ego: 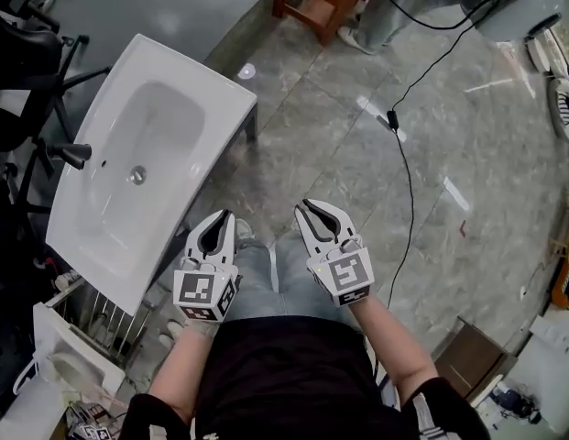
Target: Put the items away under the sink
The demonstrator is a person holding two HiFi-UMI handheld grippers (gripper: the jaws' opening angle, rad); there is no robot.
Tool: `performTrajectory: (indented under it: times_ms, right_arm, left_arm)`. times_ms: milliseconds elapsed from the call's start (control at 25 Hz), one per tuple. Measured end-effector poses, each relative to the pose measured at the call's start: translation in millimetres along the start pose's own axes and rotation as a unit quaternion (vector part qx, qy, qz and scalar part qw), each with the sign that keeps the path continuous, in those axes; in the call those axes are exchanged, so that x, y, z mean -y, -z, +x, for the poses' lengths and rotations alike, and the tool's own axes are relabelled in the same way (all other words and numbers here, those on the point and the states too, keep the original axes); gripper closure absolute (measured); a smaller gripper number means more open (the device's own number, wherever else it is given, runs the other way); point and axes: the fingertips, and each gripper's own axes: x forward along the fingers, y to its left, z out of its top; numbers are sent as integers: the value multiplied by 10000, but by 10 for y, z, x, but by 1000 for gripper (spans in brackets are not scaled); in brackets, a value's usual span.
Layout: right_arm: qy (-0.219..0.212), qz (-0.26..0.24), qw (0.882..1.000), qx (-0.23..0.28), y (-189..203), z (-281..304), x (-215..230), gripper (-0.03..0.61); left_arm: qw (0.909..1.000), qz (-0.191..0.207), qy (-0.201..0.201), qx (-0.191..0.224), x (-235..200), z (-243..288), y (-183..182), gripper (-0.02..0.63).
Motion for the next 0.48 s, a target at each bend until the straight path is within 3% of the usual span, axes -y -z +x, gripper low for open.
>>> performTrajectory:
  times_ms: [240, 480]
  right_arm:
    - [-257, -287, 9992, 142, -490, -372, -184, 509]
    - [-381, -406, 9974, 457, -936, -656, -234, 509]
  left_arm:
    - [9996, 160, 61, 237, 154, -345, -361, 589]
    - [9956, 279, 252, 854, 398, -604, -955, 589]
